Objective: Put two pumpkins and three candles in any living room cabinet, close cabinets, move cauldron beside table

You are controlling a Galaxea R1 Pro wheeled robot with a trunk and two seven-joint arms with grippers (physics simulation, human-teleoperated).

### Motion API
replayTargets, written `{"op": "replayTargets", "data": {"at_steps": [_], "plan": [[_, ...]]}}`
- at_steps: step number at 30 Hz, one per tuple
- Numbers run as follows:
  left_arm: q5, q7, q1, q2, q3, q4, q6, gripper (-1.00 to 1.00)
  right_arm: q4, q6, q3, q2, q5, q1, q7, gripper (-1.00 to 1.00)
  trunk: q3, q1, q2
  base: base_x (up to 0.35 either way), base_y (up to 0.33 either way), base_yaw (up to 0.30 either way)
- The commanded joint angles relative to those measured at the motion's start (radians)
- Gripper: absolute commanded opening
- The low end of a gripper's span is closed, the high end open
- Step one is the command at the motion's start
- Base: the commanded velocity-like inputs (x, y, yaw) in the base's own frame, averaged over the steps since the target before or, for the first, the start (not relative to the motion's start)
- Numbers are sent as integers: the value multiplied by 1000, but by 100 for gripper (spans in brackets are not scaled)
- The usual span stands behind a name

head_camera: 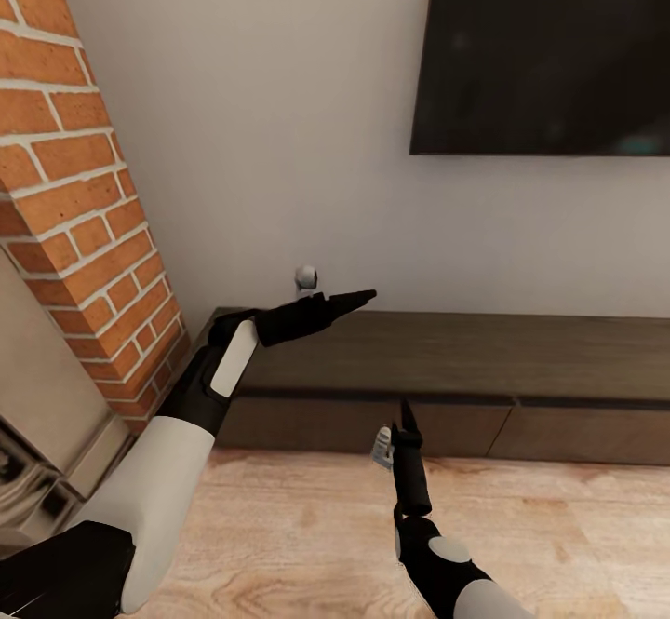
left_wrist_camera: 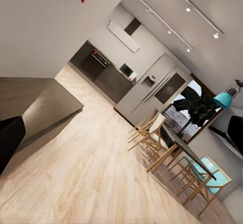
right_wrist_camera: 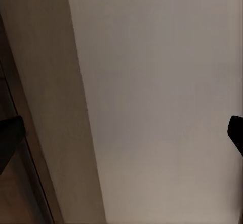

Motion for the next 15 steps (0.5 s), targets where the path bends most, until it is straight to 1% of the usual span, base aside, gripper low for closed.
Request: {"op": "replayTargets", "data": {"at_steps": [1,3,5,10,15], "plan": [[0,0,0,0,0,0,0,100,1,0,0,-1,1,-9,7,100,-3,4,-7,0,0,0],[0,0,0,0,0,0,0,100,1,0,0,-4,2,-21,16,100,-9,12,-21,0,0,0],[0,0,0,0,0,0,0,100,2,0,0,-13,4,-32,26,100,-16,19,-35,0,0,0],[0,0,0,0,0,-1,0,100,2,-3,-1,-24,3,-40,30,100,-31,38,-70,0,0,0],[0,0,0,0,0,-1,0,100,6,-15,-6,-54,-5,-54,31,100,-47,58,-105,0,0,0]]}}
